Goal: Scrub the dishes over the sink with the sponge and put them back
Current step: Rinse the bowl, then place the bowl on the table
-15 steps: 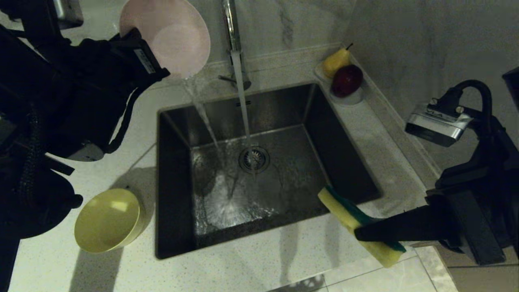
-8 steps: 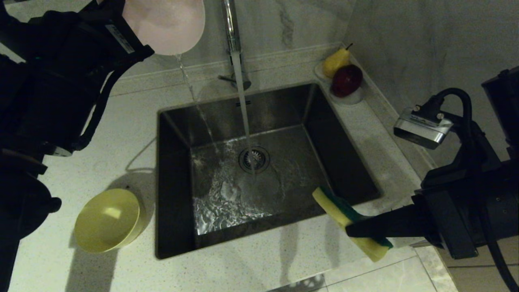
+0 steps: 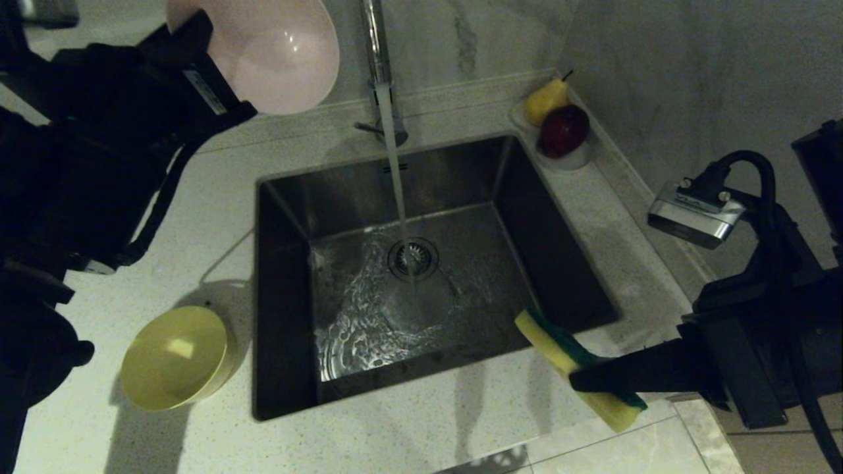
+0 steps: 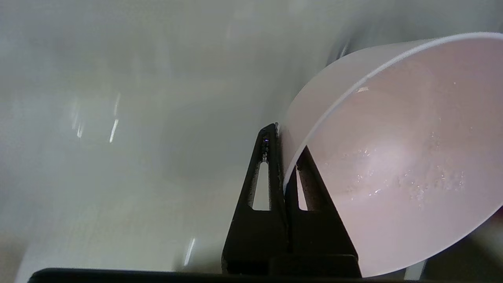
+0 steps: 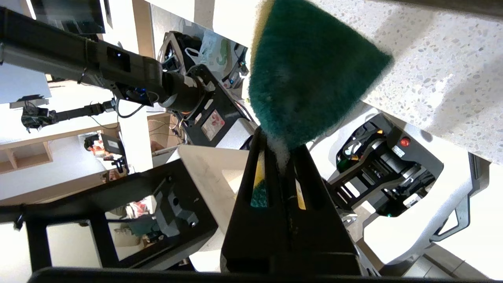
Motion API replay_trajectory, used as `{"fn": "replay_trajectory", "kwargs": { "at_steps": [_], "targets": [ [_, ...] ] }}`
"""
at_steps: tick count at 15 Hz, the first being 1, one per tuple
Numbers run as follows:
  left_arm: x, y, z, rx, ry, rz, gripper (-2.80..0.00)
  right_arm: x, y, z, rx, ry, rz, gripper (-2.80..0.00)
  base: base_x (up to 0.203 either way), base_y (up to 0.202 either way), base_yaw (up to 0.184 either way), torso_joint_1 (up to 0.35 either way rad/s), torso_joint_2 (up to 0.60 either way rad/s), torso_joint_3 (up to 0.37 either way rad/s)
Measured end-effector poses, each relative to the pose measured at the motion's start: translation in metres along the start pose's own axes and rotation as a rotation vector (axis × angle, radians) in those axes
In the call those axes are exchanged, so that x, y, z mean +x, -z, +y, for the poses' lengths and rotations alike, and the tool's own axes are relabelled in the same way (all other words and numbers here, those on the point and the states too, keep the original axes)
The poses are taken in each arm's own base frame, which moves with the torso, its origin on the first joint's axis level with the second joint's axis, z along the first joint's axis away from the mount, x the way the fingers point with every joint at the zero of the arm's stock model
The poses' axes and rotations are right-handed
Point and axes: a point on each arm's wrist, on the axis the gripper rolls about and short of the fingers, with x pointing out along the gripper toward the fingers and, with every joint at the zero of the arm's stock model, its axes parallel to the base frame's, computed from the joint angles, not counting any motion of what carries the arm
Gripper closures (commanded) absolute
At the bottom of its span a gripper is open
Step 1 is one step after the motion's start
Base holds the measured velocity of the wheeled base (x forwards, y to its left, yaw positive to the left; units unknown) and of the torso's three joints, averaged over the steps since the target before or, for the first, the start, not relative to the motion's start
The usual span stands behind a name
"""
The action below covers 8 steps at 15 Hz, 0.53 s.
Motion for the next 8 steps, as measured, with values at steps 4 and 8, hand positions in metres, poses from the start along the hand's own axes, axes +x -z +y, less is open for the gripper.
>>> {"fn": "replay_trajectory", "kwargs": {
  "at_steps": [4,8],
  "targets": [
    [-0.003,0.021,-0.002,0.050,-0.068,0.309,0.00,-0.005,0.003,0.001,-0.004,-0.002,-0.009,0.00,0.000,0.000,0.000,0.000,0.00,0.000],
    [-0.005,0.015,0.001,-0.020,-0.064,0.385,0.00,-0.013,0.009,0.003,-0.001,-0.004,-0.020,0.00,0.000,0.000,0.000,0.000,0.00,0.000]
  ]
}}
